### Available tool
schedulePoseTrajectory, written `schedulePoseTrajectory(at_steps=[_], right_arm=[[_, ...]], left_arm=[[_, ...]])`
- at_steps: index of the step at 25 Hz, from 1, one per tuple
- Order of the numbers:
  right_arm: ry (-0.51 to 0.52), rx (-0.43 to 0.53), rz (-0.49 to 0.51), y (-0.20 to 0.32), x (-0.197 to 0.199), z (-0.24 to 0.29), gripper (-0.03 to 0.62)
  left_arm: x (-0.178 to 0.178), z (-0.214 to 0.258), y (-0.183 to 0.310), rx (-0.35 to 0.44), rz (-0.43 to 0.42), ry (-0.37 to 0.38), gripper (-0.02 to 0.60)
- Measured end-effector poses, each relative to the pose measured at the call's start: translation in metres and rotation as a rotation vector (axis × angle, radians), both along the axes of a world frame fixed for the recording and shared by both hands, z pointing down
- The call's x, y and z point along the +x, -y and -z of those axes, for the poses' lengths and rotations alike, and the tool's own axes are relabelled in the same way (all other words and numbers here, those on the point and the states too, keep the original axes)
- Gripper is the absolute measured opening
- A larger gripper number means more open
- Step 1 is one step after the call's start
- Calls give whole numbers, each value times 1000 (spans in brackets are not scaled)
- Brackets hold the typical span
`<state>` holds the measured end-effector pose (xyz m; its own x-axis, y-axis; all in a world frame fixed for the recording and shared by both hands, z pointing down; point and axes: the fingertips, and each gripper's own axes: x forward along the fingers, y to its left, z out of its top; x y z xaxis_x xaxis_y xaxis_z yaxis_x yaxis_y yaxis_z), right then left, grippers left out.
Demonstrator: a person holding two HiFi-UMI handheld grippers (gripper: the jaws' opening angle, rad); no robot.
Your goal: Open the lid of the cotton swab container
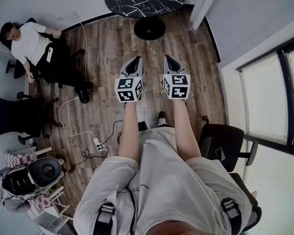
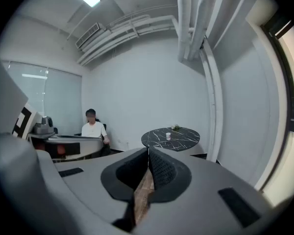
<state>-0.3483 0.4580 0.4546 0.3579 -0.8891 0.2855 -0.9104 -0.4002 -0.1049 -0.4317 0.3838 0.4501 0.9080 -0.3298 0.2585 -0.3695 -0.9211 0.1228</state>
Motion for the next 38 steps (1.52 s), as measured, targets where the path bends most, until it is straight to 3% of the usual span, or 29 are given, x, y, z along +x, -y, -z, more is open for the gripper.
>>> schedulePoseTrajectory(at_steps=[3,6,11,22,28,32,38], right_arm=[[20,21,-5,-9,21,-3,37],[9,35,7,-14,38,-4,37],[90,186,163,-17,34,6,35],[58,180,243,7,55,0,32],[60,177,207,35,99,-5,32],[51,160,188,64,134,-4,32],[95,166,189,131,176,-2,32]], left_arm=[[15,-10,-13,46,-12,61,34],[26,0,-15,74,18,43,34],[31,17,-13,126,70,30,34],[59,6,9,132,70,24,34],[107,-3,45,136,28,14,34],[133,2,80,198,62,9,20],[172,6,146,228,65,36,20]])
